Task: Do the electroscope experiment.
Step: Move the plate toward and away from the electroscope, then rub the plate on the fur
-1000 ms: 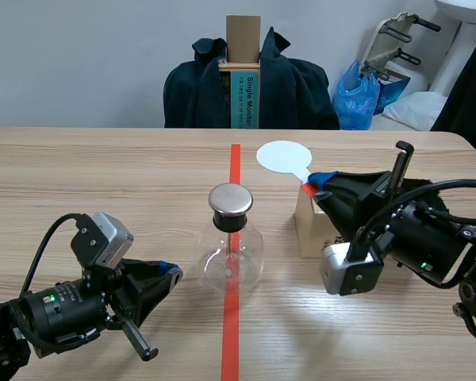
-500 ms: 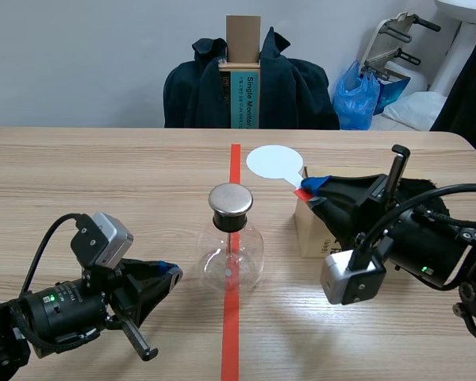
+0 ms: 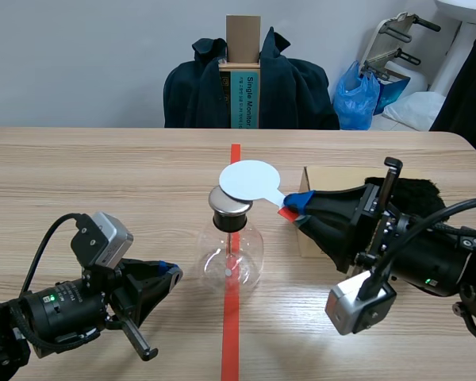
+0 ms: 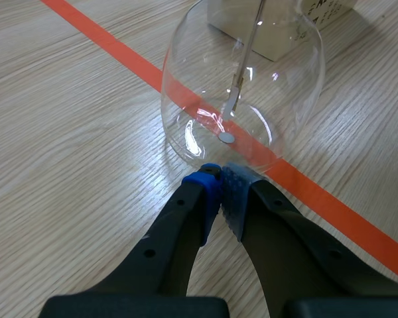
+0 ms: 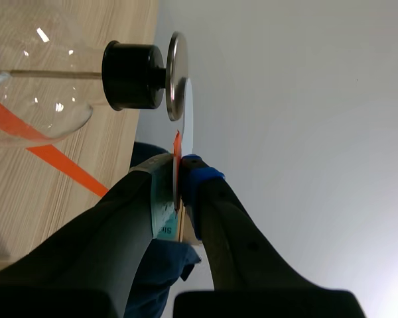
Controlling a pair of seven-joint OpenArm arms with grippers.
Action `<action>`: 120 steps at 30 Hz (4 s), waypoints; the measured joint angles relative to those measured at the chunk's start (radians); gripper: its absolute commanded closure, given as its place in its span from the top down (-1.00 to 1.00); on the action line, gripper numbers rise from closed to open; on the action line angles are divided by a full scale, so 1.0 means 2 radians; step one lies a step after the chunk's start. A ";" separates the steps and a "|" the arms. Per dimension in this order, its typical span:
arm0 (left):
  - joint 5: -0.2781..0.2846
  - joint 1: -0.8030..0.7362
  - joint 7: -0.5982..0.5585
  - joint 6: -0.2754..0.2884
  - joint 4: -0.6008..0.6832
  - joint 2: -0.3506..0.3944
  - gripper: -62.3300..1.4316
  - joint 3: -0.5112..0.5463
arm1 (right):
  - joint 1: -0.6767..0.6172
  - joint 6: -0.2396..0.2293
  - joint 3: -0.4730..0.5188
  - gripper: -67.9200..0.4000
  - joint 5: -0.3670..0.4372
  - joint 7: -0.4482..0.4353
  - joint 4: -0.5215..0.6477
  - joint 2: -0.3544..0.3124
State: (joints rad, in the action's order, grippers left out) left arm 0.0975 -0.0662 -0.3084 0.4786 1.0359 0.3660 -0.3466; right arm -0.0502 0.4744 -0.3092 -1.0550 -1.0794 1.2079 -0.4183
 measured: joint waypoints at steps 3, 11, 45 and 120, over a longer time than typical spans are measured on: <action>0.000 0.000 0.000 0.000 0.000 0.000 -0.87 0.000 | 0.000 0.000 0.000 -0.96 0.000 -0.014 0.000 0.000; 0.000 0.000 0.000 0.000 0.000 0.000 -0.87 0.000 | 0.000 0.002 0.000 -0.96 0.000 -0.038 0.000 0.000; 0.000 0.000 0.000 0.000 0.000 0.000 -0.87 0.000 | 0.000 0.009 0.000 -0.96 0.021 0.104 0.000 0.000; 0.070 -0.309 0.002 0.107 0.327 0.159 1.00 0.297 | -0.158 0.036 0.215 -0.96 0.031 0.239 0.061 0.117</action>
State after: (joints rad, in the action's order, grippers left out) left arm 0.2367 -0.6842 -0.3042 0.6926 1.6901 0.6846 0.2470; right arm -0.3664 0.5461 0.1200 -0.9939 -0.6022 1.3296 -0.1833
